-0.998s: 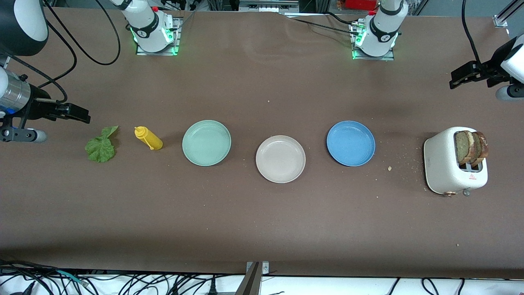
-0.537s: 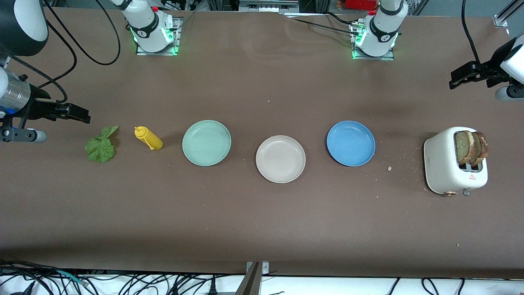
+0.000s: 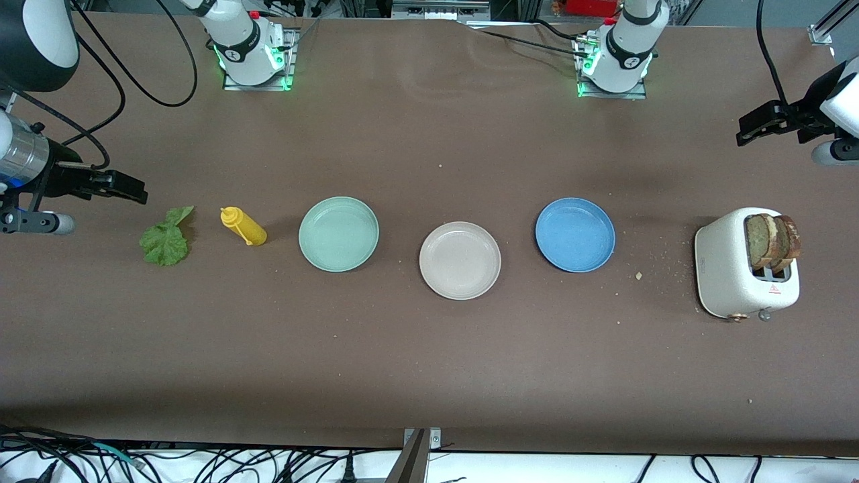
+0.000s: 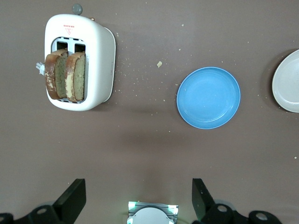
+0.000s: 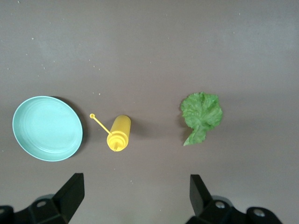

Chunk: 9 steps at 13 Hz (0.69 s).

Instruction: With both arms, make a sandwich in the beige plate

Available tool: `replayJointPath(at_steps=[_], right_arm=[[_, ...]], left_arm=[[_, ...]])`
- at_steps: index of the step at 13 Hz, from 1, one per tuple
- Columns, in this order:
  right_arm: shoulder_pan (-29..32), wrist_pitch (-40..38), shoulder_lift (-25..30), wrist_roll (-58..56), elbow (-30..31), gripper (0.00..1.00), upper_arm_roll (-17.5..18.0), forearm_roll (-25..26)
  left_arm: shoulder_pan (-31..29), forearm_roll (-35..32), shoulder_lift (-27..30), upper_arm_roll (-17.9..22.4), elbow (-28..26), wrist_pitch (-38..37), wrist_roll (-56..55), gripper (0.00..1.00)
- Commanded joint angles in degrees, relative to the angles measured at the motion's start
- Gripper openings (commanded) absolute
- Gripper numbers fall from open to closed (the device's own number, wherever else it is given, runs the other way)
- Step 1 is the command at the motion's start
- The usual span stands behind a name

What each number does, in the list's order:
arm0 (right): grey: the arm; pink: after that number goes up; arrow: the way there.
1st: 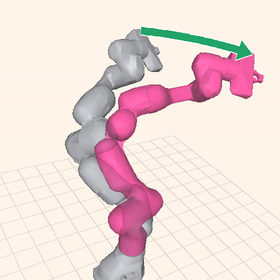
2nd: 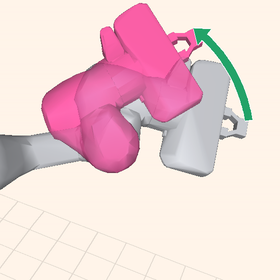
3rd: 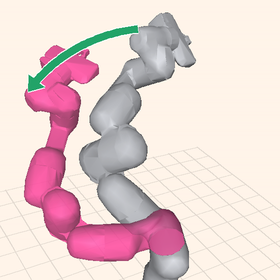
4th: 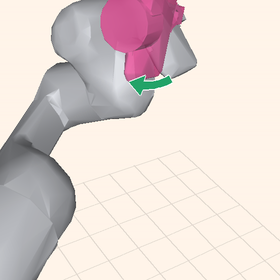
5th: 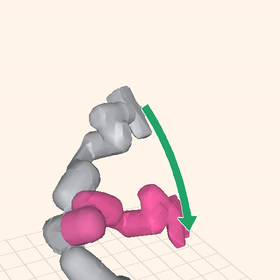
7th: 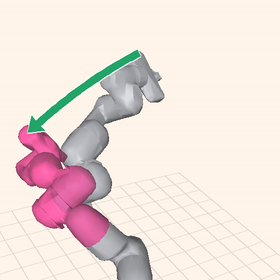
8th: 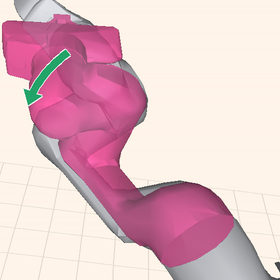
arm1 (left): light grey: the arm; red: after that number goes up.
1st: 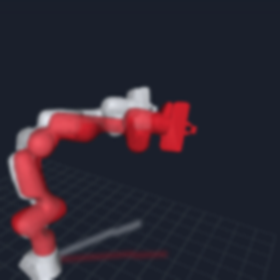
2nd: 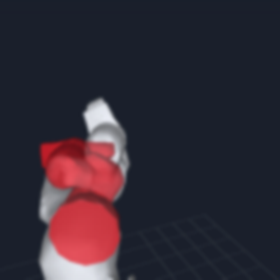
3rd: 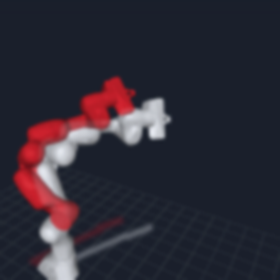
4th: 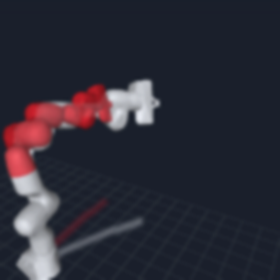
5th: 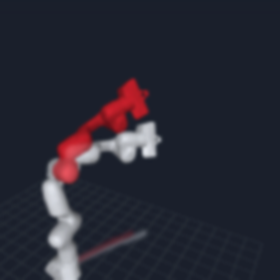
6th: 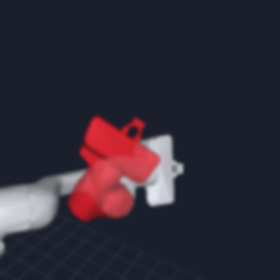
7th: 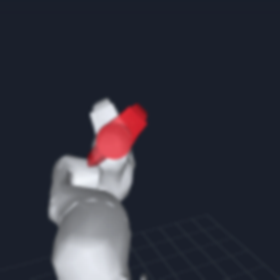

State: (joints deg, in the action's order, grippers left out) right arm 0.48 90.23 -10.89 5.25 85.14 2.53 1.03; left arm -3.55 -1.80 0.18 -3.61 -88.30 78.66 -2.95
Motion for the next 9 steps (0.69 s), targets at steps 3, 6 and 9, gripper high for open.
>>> replayJointPath(at_steps=[3,6,9], right_arm=[[0.1,1.4,0.3,-2.1,0.7,0.99,-0.1,-0.3],[0.2,1.4,0.3,-1.4,0.6,1.0,-0.1,-0.3],[0.1,1.4,0.3,-1.4,0.6,1.0,-0.1,-0.3]], left_arm=[[0.0,-0.9,0.1,-0.2,0.1,-0.3,-0.1,1.0],[-0.4,-1.5,0.0,-0.1,0.1,-0.1,0.0,1.0],[-4.0,-1.6,-1.3,0.6,-0.1,1.0,1.6,1.0]])
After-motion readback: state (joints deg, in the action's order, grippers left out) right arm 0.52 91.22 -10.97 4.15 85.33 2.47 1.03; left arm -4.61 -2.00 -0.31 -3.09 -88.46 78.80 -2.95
